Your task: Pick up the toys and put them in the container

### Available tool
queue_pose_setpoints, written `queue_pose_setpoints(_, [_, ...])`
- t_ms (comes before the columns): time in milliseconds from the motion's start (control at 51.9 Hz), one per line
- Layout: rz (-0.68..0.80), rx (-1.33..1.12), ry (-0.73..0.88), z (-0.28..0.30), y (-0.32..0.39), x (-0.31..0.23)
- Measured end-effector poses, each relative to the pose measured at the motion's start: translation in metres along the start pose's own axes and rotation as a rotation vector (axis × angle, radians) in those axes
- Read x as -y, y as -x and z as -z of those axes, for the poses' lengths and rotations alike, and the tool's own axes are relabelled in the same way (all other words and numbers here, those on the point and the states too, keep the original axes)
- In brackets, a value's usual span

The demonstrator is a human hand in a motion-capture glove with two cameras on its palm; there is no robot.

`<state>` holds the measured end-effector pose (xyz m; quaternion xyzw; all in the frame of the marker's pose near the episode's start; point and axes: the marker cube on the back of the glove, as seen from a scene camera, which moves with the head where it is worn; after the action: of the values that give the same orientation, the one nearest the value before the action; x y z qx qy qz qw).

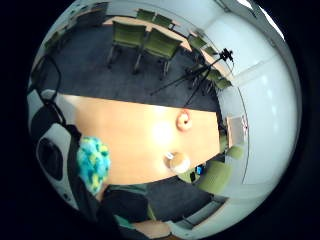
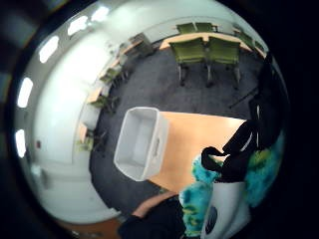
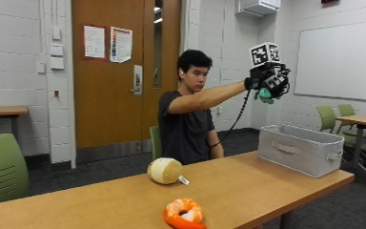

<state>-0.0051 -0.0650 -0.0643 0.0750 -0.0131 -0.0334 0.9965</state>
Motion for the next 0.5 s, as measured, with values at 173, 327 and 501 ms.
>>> queue_pose_setpoints(173, [0.34,0.172,-0.014,0.021,0.13,-0.006])
queue_pose_setpoints(327, [0.358,0.124,-0.007,0.008,0.222,-0.004])
queue_pose_setpoints(501, [0.37,0.175,0.022,-0.027,0.201,0.027])
